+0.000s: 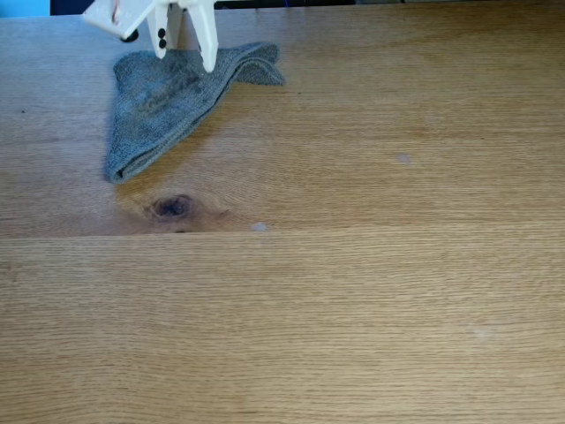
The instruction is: Clean the area in front of the robot
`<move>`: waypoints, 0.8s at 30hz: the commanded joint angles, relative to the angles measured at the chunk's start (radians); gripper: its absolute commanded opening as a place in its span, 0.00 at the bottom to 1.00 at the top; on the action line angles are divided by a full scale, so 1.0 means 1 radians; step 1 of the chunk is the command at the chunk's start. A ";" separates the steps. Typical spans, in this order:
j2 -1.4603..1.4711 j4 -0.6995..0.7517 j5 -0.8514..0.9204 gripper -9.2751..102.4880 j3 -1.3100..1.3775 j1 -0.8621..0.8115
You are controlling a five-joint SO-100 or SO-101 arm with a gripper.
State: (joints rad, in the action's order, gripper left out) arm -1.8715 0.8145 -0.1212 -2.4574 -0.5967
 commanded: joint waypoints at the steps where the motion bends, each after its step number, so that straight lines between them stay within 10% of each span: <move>1: 0.084 -0.015 -0.028 0.42 0.101 -0.066; 16: 0.598 -0.509 0.158 0.47 0.115 -0.207; 24: 0.716 -0.653 0.272 0.35 0.117 -0.207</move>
State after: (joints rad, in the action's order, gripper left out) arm -1.1704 0.2178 0.1181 -2.4176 -0.7869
